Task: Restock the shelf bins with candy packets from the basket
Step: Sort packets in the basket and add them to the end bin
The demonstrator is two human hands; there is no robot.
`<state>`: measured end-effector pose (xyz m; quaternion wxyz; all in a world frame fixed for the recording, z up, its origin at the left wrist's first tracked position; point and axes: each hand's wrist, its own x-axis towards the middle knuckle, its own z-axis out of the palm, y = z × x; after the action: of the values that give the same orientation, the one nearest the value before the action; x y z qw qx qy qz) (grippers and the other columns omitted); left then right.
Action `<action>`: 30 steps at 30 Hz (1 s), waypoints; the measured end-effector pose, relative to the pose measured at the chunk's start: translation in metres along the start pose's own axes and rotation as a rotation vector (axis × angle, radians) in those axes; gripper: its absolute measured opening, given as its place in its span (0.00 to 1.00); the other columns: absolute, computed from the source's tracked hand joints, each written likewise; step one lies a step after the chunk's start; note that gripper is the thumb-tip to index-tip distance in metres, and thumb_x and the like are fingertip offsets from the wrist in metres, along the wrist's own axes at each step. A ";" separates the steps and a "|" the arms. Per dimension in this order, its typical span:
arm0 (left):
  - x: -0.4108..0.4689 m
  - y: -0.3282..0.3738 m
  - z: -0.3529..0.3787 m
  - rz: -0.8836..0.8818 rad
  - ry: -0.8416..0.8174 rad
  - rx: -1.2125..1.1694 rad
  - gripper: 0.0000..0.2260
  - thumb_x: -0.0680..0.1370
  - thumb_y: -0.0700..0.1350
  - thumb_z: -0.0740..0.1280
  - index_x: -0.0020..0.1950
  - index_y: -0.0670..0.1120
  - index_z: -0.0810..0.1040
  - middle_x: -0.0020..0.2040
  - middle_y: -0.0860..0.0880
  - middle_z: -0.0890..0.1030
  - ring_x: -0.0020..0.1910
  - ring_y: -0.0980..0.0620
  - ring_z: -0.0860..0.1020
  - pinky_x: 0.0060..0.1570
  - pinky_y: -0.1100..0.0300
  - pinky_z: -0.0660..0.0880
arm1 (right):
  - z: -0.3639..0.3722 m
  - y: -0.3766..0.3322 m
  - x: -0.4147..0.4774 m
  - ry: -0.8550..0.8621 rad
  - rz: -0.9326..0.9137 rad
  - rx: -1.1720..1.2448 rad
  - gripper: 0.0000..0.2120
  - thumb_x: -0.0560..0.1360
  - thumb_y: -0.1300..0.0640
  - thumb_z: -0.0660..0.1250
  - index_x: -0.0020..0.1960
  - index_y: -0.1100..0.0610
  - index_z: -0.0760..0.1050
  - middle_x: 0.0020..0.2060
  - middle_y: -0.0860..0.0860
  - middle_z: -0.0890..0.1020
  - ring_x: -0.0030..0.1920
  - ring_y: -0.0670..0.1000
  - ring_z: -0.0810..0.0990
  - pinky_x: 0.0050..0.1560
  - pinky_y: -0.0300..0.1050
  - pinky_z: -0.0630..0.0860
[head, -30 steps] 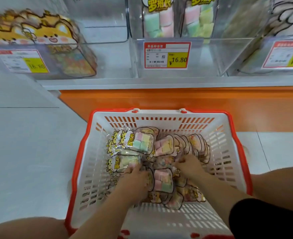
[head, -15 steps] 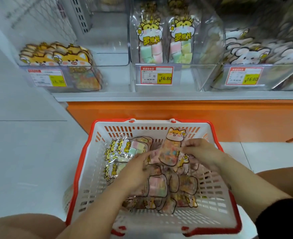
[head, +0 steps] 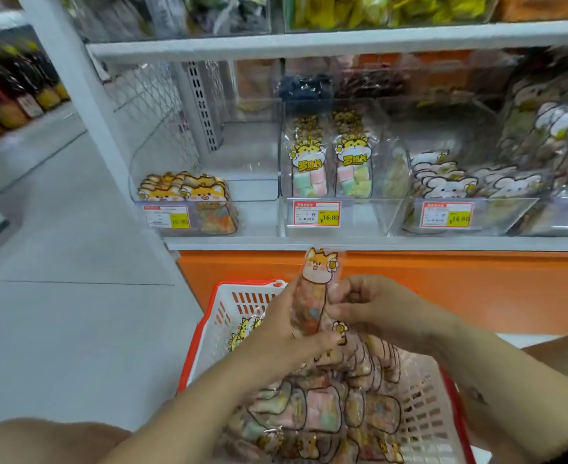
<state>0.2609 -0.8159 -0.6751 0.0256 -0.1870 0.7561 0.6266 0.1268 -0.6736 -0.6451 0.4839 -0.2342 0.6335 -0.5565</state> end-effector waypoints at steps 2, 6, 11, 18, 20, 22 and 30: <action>-0.004 0.010 -0.007 0.032 0.019 0.048 0.35 0.75 0.50 0.75 0.69 0.72 0.55 0.66 0.66 0.65 0.56 0.74 0.70 0.50 0.79 0.70 | 0.001 -0.010 -0.001 -0.052 -0.007 -0.025 0.09 0.69 0.64 0.73 0.45 0.61 0.75 0.36 0.52 0.83 0.41 0.57 0.79 0.44 0.47 0.79; -0.006 0.014 -0.029 -0.118 0.001 -0.463 0.31 0.65 0.47 0.71 0.69 0.56 0.73 0.60 0.51 0.78 0.60 0.47 0.77 0.58 0.39 0.78 | -0.005 -0.022 0.001 -0.100 0.001 0.030 0.08 0.71 0.67 0.71 0.47 0.62 0.74 0.33 0.50 0.81 0.34 0.47 0.80 0.33 0.39 0.79; -0.003 0.001 -0.052 -0.200 -0.001 -0.978 0.19 0.75 0.47 0.62 0.62 0.40 0.78 0.63 0.34 0.77 0.69 0.31 0.71 0.64 0.26 0.66 | -0.019 -0.022 0.007 0.001 0.073 0.235 0.08 0.78 0.71 0.62 0.44 0.61 0.74 0.30 0.53 0.80 0.27 0.47 0.79 0.26 0.39 0.77; 0.003 -0.007 -0.060 -0.243 -0.013 -0.980 0.24 0.77 0.56 0.65 0.67 0.43 0.79 0.68 0.36 0.76 0.68 0.34 0.74 0.62 0.28 0.70 | -0.043 -0.027 0.009 0.184 -0.114 -0.350 0.07 0.80 0.59 0.67 0.44 0.51 0.80 0.40 0.50 0.85 0.40 0.50 0.79 0.45 0.46 0.73; 0.004 -0.005 -0.060 -0.261 -0.056 -0.901 0.25 0.77 0.56 0.66 0.69 0.43 0.77 0.63 0.36 0.79 0.62 0.36 0.77 0.61 0.30 0.71 | -0.041 -0.037 0.003 0.158 -0.212 -0.592 0.05 0.77 0.56 0.71 0.46 0.47 0.83 0.39 0.43 0.85 0.39 0.44 0.81 0.45 0.39 0.74; 0.002 -0.003 -0.055 -0.284 -0.129 -0.790 0.25 0.75 0.56 0.69 0.69 0.47 0.76 0.55 0.38 0.82 0.53 0.38 0.81 0.61 0.31 0.72 | -0.031 -0.041 0.001 0.112 -0.248 -0.648 0.04 0.75 0.56 0.73 0.47 0.48 0.84 0.42 0.41 0.86 0.43 0.40 0.83 0.45 0.35 0.76; -0.004 -0.012 -0.014 -0.212 -0.142 -0.425 0.30 0.69 0.45 0.80 0.68 0.55 0.72 0.59 0.46 0.84 0.58 0.43 0.83 0.60 0.41 0.78 | 0.003 -0.010 0.009 0.343 -0.351 -0.622 0.14 0.72 0.55 0.76 0.52 0.39 0.79 0.43 0.42 0.83 0.43 0.44 0.80 0.48 0.43 0.79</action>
<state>0.2711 -0.8299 -0.6822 0.1044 -0.2221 0.5797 0.7770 0.1230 -0.6849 -0.6386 0.1745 -0.3780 0.7939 -0.4432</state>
